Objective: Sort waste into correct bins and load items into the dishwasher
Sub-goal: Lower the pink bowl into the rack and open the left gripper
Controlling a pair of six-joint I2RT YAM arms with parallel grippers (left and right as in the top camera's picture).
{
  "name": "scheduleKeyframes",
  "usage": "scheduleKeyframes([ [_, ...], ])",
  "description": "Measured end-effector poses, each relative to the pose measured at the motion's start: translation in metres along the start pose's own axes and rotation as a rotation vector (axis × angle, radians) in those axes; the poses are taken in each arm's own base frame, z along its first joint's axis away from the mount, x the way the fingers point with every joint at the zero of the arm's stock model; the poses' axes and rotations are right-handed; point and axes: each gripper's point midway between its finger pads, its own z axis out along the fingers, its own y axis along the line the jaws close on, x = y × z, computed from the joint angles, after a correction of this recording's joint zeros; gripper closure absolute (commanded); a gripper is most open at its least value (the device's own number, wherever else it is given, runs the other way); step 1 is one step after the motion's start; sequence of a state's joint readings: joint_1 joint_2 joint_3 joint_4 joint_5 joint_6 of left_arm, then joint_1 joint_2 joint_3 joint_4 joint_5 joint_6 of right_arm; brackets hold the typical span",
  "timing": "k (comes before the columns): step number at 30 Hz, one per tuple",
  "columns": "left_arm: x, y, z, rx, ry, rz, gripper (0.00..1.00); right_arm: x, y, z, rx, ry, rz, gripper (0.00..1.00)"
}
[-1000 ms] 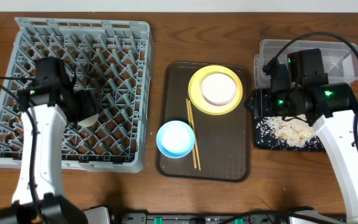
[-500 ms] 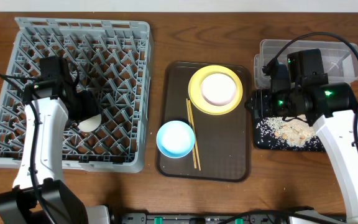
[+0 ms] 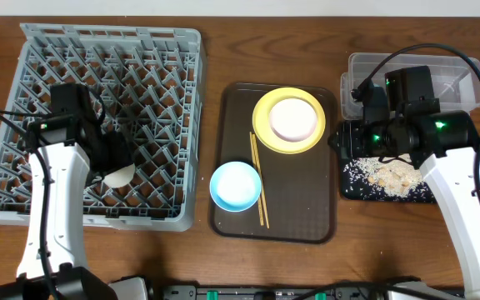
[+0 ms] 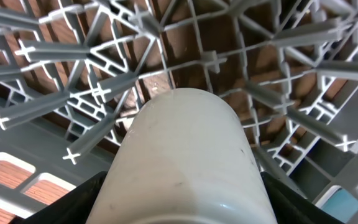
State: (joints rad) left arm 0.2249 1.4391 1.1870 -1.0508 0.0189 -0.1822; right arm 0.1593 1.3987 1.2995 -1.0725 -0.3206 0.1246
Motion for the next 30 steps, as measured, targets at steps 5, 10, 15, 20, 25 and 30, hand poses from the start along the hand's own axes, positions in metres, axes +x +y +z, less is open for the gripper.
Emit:
scheduleKeyframes([
  [5,0.0,0.001,0.009,-0.006,0.009,-0.003,0.75,0.002,0.0,0.0,0.001,0.008,0.003,0.42],
  [10,-0.005,0.001,0.016,-0.011,0.004,-0.004,0.67,0.003,0.0,0.0,0.002,0.012,0.004,0.41],
  [15,-0.006,0.002,0.018,-0.022,0.002,-0.003,0.76,0.003,0.0,0.0,0.001,0.013,0.004,0.41],
  [20,-0.002,0.005,0.023,-0.038,0.019,-0.002,0.77,0.004,0.0,0.0,0.002,0.015,0.005,0.41],
  [25,-0.004,0.007,0.023,-0.047,0.011,-0.002,0.75,0.004,0.0,0.0,0.002,0.015,0.005,0.41],
  [30,0.0,0.008,0.023,-0.05,0.023,-0.002,0.59,0.004,0.0,0.0,0.002,0.015,0.005,0.41],
])
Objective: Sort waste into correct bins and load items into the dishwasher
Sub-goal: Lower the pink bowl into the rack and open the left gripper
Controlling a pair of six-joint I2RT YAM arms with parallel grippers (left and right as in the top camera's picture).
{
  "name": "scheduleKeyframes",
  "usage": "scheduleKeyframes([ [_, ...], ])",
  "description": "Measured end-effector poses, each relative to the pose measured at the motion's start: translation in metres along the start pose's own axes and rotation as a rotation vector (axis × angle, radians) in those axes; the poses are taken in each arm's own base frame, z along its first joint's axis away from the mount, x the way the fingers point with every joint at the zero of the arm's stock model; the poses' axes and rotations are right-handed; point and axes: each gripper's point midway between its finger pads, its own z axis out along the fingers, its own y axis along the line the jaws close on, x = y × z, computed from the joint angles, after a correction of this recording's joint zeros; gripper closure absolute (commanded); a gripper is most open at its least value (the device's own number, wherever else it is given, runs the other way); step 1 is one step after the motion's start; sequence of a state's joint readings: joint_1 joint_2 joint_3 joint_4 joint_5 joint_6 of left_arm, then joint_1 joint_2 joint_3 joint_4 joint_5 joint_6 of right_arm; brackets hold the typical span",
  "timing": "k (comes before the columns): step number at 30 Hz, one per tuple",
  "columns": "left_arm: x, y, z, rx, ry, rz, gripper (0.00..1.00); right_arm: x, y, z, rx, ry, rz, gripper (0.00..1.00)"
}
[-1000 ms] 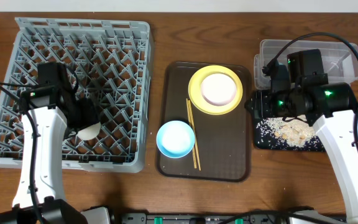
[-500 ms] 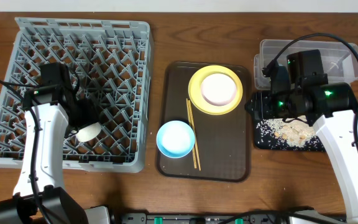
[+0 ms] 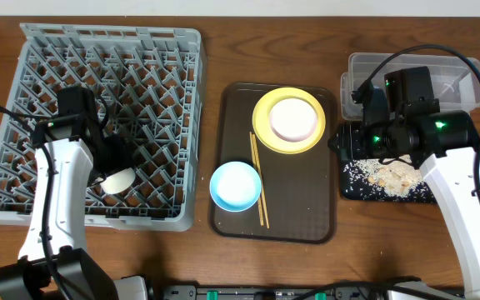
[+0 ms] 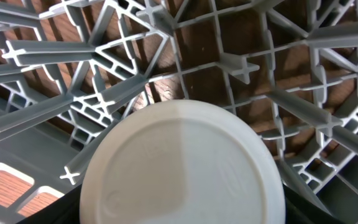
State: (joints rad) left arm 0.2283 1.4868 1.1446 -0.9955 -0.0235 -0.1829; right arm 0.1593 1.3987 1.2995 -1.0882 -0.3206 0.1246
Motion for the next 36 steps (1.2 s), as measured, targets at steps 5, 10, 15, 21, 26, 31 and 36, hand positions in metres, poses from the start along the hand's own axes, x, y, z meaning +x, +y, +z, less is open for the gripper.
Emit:
scheduleKeyframes([
  [5,0.005,0.002,0.0,-0.011,0.019,0.002,0.39,0.0,0.0,0.0,0.0,0.0,0.0,0.41],
  [10,0.012,0.002,0.0,-0.005,0.049,0.001,0.19,0.0,0.0,0.0,0.0,0.0,0.0,0.41],
  [15,0.015,-0.001,0.0,0.014,0.063,0.003,0.14,0.0,0.0,0.0,0.0,0.0,0.0,0.41],
  [21,0.017,-0.003,-0.006,0.032,0.051,-0.001,0.14,0.0,0.0,0.0,0.0,0.0,0.0,0.4],
  [26,0.014,-0.006,-0.033,0.083,-0.048,-0.006,0.15,0.0,0.0,0.0,0.0,0.0,0.0,0.39],
  [31,0.018,-0.03,-0.064,0.248,-0.132,0.012,0.14,0.004,-0.001,0.0,0.006,0.014,-0.003,0.37],
  [36,0.023,-0.069,-0.085,0.379,-0.19,0.125,0.09,0.009,-0.016,-0.002,0.07,0.033,0.032,0.33],
])
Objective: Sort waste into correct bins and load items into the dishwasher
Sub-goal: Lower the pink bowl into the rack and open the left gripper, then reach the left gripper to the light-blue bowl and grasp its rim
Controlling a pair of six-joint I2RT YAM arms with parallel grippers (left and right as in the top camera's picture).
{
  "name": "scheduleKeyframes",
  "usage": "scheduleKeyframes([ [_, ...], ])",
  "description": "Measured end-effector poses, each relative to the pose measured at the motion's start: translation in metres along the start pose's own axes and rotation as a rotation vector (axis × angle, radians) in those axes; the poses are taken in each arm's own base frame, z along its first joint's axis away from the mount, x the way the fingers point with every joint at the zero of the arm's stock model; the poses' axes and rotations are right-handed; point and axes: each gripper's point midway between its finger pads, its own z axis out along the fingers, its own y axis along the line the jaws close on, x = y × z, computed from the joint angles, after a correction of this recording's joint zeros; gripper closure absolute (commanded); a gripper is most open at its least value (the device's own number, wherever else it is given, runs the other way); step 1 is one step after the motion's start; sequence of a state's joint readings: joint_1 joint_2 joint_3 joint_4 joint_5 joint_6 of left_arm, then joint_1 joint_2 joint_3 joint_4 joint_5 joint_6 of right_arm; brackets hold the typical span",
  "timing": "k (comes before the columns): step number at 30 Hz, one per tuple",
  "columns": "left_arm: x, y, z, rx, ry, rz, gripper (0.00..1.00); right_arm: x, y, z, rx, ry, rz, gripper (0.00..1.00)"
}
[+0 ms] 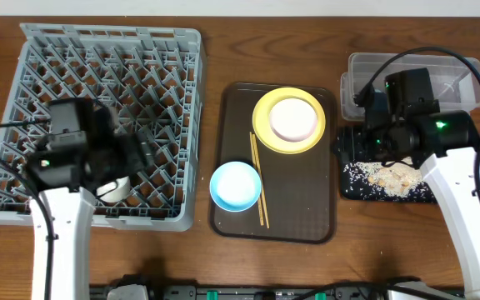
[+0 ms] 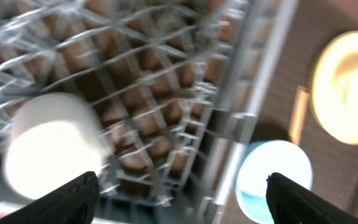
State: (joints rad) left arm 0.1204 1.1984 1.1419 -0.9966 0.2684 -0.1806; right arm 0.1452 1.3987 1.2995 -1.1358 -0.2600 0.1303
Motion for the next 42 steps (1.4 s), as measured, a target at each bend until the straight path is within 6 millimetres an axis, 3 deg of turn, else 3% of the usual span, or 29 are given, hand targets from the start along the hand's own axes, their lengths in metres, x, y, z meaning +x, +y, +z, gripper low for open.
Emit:
scheduleKeyframes([
  [4,0.006,-0.037,0.003,0.073,0.0,0.12,0.05,-0.001,-0.027,-0.005,0.06,-0.007,0.081,0.32],
  [9,0.031,-0.078,0.008,0.092,0.033,0.304,0.05,0.002,-0.056,-0.012,0.106,-0.007,0.179,0.12],
  [14,0.065,-0.123,0.012,0.15,0.068,0.493,0.05,0.003,-0.067,-0.015,0.125,-0.007,0.215,0.09],
  [21,0.081,-0.17,0.019,0.228,0.029,0.633,0.05,0.006,-0.068,-0.015,0.128,0.004,0.221,0.09],
  [27,0.106,-0.174,0.062,0.147,0.149,0.699,0.07,0.009,-0.067,-0.015,0.128,0.015,0.224,0.09],
  [30,0.125,-0.172,0.089,0.093,0.231,0.738,0.15,0.009,-0.067,-0.015,0.128,0.016,0.224,0.09],
  [37,0.16,-0.168,0.127,0.025,0.357,0.803,0.26,0.01,-0.067,-0.015,0.128,0.017,0.225,0.09],
  [40,0.168,-0.16,0.141,-0.016,0.4,0.811,0.34,0.01,-0.067,-0.015,0.128,0.017,0.225,0.09],
  [42,0.172,-0.155,0.15,-0.044,0.425,0.811,0.44,0.01,-0.067,-0.015,0.128,0.017,0.225,0.1],
])
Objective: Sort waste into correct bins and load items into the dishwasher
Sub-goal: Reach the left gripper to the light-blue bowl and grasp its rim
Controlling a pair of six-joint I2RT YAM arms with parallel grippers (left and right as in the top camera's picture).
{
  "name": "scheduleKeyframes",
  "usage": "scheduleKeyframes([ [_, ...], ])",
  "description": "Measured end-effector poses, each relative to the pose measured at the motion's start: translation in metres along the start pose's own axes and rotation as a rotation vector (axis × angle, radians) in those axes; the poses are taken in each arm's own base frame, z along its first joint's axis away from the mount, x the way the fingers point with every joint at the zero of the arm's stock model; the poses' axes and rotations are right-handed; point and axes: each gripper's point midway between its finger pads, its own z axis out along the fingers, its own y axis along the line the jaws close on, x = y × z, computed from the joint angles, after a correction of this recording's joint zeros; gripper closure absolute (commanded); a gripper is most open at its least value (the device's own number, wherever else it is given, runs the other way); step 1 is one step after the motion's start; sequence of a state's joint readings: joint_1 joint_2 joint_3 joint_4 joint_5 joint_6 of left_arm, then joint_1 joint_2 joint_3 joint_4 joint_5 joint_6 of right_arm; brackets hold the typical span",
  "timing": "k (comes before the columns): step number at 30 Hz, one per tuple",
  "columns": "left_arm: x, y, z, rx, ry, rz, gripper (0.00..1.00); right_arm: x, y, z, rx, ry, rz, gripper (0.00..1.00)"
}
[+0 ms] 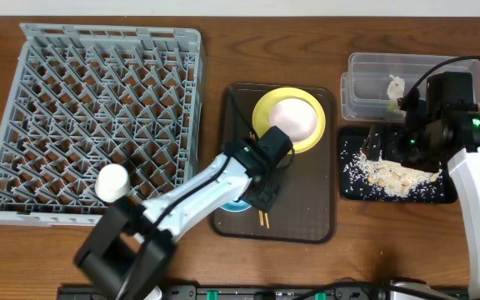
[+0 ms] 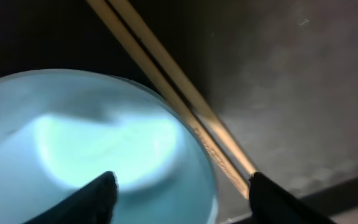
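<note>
On the brown tray [image 1: 307, 208], my left gripper [image 1: 261, 190] is low over the light blue bowl [image 2: 92, 140] and open. One finger [image 2: 95, 199] is over the bowl's inside and the other [image 2: 288, 199] is beyond the two wooden chopsticks [image 2: 185, 106]. In the overhead view only a sliver of that bowl [image 1: 233, 205] shows. A white cup [image 1: 112, 182] stands in the grey dish rack [image 1: 98, 50]. The yellow plate [image 1: 265, 117] carries a smaller pale plate [image 1: 290, 118]. My right gripper [image 1: 377, 143] is over the black tray of rice [image 1: 390, 179]; its jaws are unclear.
A clear plastic container [image 1: 373, 83] with a scrap of food stands behind the black tray. The chopsticks' near ends [image 1: 262, 220] stick out below the left gripper. The rack fills the table's left side and the brown tray lies in the middle.
My left arm has left the rack and now reaches across to the brown tray, gripper open over the blue bowl. The white cup stays in the rack. My right arm has shifted right.
My left gripper first held the white cup over the rack's near left part. Then the cup was bottom-up, low among the pegs. Then the gripper was open and raised, with the cup left in the rack. Now it is at the blue bowl.
</note>
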State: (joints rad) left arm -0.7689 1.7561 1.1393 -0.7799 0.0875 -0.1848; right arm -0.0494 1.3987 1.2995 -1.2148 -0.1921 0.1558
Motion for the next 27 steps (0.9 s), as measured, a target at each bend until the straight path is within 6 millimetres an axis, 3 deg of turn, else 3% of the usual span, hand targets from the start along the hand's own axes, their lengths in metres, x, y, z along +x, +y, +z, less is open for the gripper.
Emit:
scheduleKeyframes([
  [7,0.005,0.006,0.016,-0.034,0.046,0.001,0.62,0.0,0.0,0.0,0.0,0.0,0.0,0.1],
  [27,0.016,-0.011,0.02,-0.107,0.039,0.106,0.61,0.002,0.0,0.0,0.001,0.008,0.002,0.1],
])
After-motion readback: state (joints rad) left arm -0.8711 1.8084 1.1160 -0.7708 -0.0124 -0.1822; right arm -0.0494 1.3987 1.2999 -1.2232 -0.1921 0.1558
